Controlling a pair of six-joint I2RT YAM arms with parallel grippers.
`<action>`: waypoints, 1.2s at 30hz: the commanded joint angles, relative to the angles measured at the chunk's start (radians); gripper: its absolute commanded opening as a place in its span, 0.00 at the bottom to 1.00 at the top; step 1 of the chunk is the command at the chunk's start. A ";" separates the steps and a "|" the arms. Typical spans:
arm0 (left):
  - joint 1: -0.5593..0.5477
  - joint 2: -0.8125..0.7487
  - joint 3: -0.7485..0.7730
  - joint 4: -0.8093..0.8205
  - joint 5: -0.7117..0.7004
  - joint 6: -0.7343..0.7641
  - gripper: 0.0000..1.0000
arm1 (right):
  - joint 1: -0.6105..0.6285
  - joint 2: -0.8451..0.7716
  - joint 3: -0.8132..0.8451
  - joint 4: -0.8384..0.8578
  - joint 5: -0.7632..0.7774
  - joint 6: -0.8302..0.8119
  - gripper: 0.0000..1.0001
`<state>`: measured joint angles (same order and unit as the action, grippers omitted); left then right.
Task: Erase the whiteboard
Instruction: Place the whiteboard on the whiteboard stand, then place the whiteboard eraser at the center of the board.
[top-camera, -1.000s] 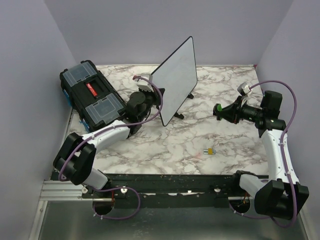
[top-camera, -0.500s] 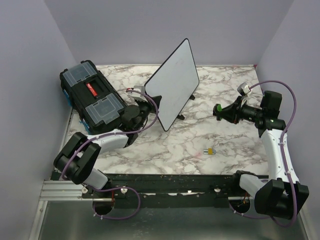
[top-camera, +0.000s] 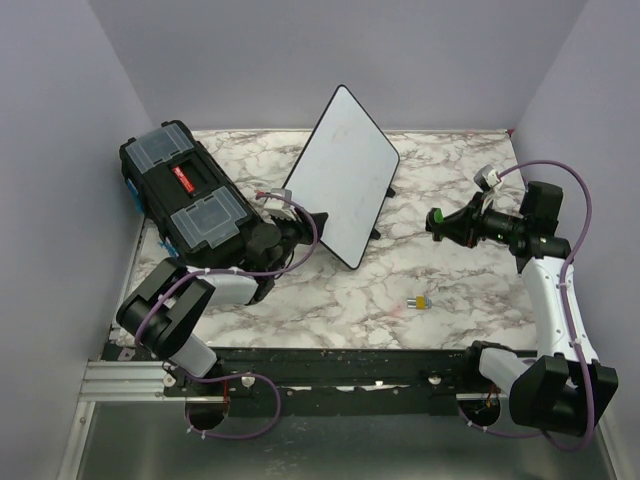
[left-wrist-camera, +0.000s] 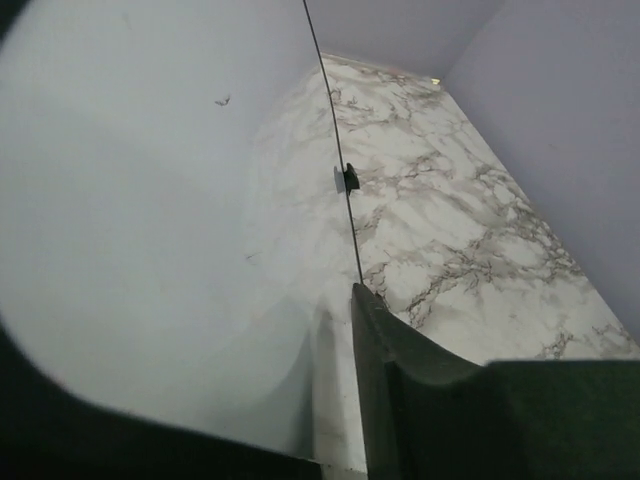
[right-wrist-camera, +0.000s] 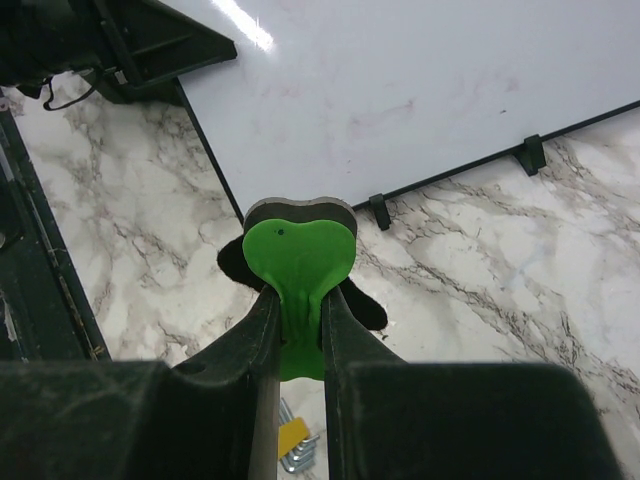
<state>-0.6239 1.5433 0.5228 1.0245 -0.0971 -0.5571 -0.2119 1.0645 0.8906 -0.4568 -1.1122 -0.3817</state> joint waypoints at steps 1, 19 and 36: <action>-0.006 -0.010 -0.006 0.060 0.010 0.038 0.49 | -0.010 0.009 -0.012 0.015 -0.021 0.007 0.01; -0.012 -0.205 0.007 -0.186 -0.018 0.066 0.99 | -0.009 0.014 -0.015 0.020 0.002 0.006 0.01; -0.070 -0.658 -0.155 -0.572 -0.094 0.026 0.99 | -0.009 0.094 -0.013 0.037 0.282 0.002 0.01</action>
<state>-0.6769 1.0229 0.4038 0.5941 -0.1757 -0.5255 -0.2119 1.1053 0.8848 -0.4351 -0.9958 -0.3748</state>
